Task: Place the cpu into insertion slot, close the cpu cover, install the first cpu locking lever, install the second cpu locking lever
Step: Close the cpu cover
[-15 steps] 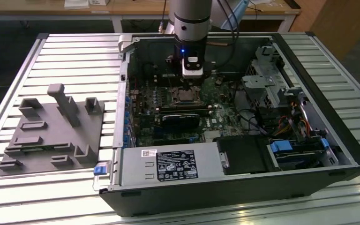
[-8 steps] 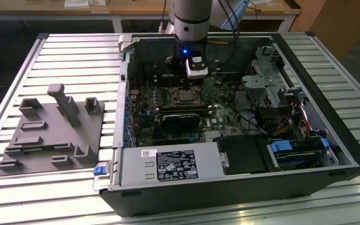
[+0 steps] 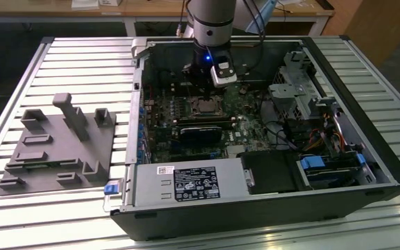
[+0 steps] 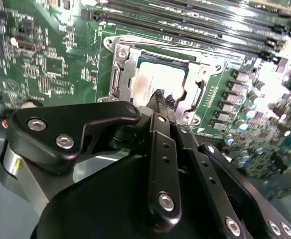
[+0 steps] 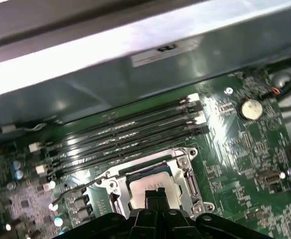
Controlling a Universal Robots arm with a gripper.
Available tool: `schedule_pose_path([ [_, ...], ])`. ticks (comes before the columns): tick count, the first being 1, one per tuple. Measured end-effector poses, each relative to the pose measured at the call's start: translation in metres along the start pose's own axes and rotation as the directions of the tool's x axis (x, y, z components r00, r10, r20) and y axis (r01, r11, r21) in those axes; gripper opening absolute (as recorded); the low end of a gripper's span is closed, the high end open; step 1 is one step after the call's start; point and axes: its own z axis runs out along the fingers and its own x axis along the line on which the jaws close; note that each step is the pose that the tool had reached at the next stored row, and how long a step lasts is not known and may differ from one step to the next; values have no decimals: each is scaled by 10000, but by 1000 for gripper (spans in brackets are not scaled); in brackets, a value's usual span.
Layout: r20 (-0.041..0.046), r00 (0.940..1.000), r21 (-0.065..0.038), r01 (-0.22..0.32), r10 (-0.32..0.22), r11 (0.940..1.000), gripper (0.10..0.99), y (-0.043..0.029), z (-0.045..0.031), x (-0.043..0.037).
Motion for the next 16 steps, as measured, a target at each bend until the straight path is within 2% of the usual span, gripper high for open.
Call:
schedule_pose_path([
  [3,-22,9985,-7,541,-541,9985,106,0,2,0],
  [7,-51,9919,-20,1270,-1270,9919,106,0,5,0],
  [13,-89,9727,-30,2318,-2318,9728,106,-1,14,0],
  [16,-104,9653,-15,2611,-2611,9653,106,-2,20,0],
])
